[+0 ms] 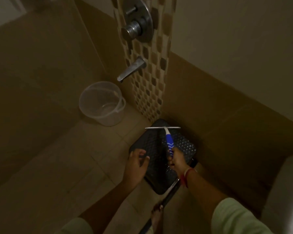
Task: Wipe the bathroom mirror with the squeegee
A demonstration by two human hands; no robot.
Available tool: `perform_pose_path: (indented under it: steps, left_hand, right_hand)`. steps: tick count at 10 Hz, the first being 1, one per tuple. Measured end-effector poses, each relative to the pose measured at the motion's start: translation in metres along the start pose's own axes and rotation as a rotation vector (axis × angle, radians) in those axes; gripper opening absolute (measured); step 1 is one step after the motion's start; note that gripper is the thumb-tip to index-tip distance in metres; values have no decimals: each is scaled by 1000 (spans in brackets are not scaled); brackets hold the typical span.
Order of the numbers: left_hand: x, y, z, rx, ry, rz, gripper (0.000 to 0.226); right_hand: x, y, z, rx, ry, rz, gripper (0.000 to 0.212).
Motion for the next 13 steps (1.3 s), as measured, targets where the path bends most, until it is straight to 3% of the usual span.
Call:
perform_pose_path:
  steps: [3,4,6,7,10,12,13]
  left_hand:
    - [10,42,-12,-65,2,32,21]
    - [12,46,-18,-76,16,50,22]
    - [36,61,-33,-63,152,158,20]
    - [48,69,-39,-69,163,189,16]
    - [47,61,-48,-90,160,163,12]
    - [36,16,-78,-36,133,178,13]
    - [39,-18,-108,23,81,163,10]
  right_hand:
    - [-5,-47,30,93,40,-85,28]
    - [-3,-63,37,103,63,-256,20]
    - [-8,-75,52,54,19,-798,34]
    - [-15,-84,62,95,46,-868,34]
    - [-22,-75,39,103,60,-679,31]
    - [-19,-55,-54,53,95,-145,31]
    - [-17,-53,-112,-6,153,-76,32]
Point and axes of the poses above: each hand's wrist, its own z-axis towards the middle knuckle, its own x-axis out of the palm, y = z × x, the point moved 4 cm from there along z, towards the middle knuckle, and after that the axes turned 11 degrees about y, right-handed, at the moved point
